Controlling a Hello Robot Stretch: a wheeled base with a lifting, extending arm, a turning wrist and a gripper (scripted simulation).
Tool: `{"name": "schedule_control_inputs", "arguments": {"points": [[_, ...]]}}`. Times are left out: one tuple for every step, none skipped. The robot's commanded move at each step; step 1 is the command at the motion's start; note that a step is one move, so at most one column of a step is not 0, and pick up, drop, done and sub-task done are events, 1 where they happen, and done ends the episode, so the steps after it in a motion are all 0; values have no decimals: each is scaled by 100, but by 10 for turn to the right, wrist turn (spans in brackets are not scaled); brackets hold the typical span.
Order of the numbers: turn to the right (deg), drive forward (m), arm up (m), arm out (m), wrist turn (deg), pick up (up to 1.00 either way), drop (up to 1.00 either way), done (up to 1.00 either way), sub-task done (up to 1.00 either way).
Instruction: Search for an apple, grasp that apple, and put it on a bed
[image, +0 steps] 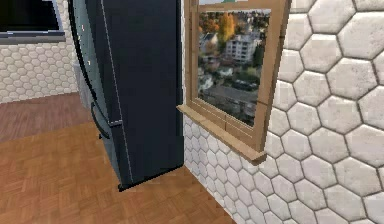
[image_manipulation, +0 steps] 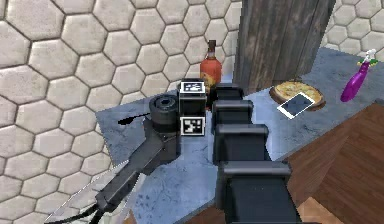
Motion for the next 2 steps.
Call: {"name": "schedule_control_inputs", "arguments": {"points": [[0,0,0,-12,0,0,0,0,0],[-450,0,0,0,0,0,0,0,0]]}}
